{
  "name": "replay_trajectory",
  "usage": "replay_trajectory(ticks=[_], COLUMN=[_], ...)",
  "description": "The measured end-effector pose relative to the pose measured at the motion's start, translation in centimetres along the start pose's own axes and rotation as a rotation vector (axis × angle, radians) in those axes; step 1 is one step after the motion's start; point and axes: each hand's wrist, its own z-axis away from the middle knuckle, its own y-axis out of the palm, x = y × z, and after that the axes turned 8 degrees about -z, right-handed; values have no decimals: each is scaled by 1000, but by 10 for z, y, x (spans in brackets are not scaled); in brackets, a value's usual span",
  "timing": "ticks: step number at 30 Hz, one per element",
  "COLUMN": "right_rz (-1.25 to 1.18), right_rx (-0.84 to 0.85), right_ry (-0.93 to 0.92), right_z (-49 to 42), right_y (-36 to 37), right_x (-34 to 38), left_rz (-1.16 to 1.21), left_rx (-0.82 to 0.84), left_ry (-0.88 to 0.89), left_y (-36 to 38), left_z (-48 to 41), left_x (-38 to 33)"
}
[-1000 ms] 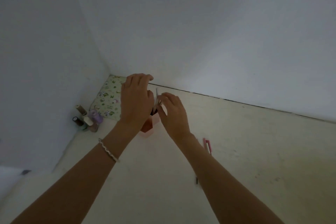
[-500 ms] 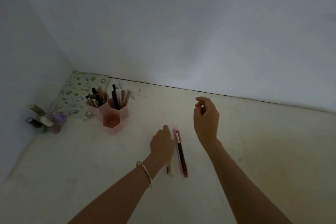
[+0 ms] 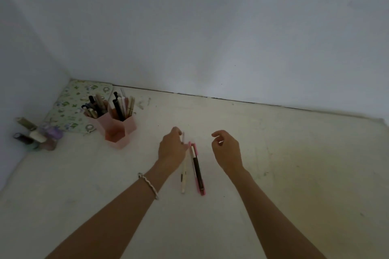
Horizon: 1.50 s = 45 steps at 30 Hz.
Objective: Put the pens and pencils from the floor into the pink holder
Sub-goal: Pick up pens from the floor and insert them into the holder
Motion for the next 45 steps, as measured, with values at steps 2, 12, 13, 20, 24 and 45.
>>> replay_trajectory(ticks=[2, 12, 13, 20, 24, 45], right_rz=[108, 356, 267, -269, -340, -51], right_rx=[182, 232, 192, -29, -57, -229], right_ry=[89, 56, 68, -28, -120, -684], right_z=[3, 16, 14, -10, -10, -8], right_y=[12, 52, 50, 35, 51, 128], right_x=[0, 14, 17, 65, 92, 139], left_rz=[85, 272, 279, 93, -216, -97], left_rx=[-102, -370, -414, -818, -665, -730], left_ry=[63, 255, 280, 266, 281, 362], left_y=[-21, -85, -94, -174, -168, -159], left_z=[-7, -9, -8, -32, -46, -13], left_x=[-7, -15, -12, 37, 58, 51])
